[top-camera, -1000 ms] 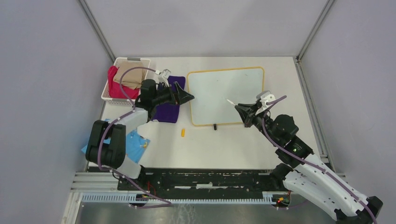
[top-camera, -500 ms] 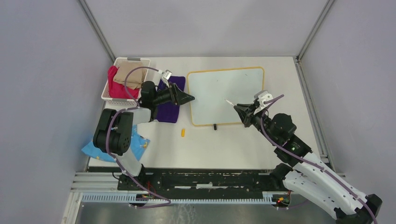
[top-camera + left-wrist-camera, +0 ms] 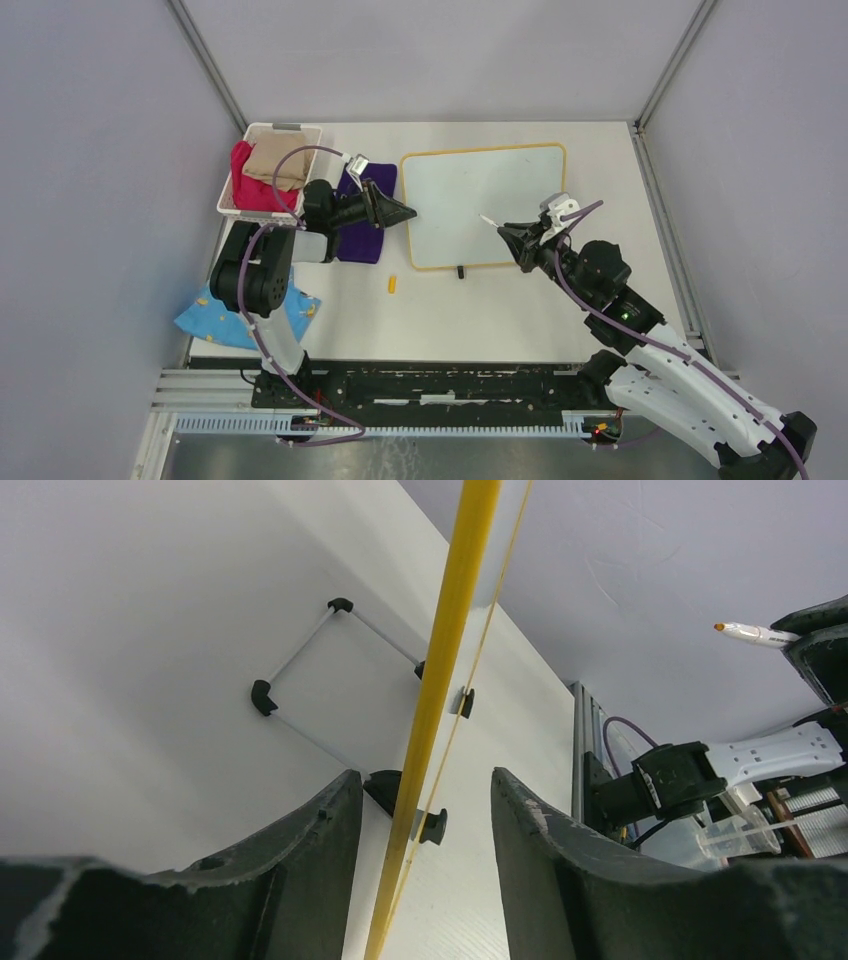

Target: Write a sentence on the whiteboard

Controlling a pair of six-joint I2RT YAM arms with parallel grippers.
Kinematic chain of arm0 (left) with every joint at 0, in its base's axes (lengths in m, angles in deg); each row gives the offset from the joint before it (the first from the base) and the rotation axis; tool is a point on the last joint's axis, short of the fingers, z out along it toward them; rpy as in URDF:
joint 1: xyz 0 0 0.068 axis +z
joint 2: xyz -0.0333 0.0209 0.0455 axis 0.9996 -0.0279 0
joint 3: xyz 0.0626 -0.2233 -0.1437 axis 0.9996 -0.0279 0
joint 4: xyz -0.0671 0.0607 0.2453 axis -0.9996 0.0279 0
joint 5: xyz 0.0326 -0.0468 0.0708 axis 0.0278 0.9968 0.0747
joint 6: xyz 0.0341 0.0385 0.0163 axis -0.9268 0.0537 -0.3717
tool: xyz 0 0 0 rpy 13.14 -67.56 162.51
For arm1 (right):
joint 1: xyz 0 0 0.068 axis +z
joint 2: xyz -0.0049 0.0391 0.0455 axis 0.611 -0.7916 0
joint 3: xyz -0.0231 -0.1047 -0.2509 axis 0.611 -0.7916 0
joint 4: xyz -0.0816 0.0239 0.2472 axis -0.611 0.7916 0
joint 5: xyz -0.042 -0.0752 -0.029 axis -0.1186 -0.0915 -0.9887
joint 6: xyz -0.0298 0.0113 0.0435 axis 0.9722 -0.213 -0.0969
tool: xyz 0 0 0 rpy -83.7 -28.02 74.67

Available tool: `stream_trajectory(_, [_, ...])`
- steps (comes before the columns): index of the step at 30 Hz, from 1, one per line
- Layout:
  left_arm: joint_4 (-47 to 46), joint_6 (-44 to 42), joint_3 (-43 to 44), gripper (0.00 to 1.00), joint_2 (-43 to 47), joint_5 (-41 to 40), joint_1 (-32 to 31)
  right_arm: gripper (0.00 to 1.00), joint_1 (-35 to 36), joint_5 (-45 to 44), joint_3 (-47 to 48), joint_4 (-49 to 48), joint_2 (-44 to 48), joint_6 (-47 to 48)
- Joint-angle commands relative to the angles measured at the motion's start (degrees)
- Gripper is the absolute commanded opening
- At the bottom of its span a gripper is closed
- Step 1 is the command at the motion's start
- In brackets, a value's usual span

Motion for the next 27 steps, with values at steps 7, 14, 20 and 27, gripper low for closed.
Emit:
stream_trajectory(7, [-0.84, -2.78, 0.63, 0.5, -1.22, 2.38, -1.01, 0.0, 0.26, 1.56, 3.05, -3.06, -1.23, -1.37])
stream_trajectory(14, [3.58, -6.39, 1.25, 0.4, -1.0, 2.1, -1.43, 0.0, 0.37, 2.31, 3.54, -3.45, -2.43, -2.04])
stream_trajectory(20, [5.44, -8.09, 1.53, 0.33, -1.01, 1.45, -1.43, 0.0, 0.36, 2.32, 3.58, -3.54, -2.94, -2.46])
stream_trajectory(27, [5.51, -8.3, 1.59, 0.28, -0.96, 1.43, -1.45, 0.0, 0.33, 4.14, 3.54, -3.89, -3.96, -2.48])
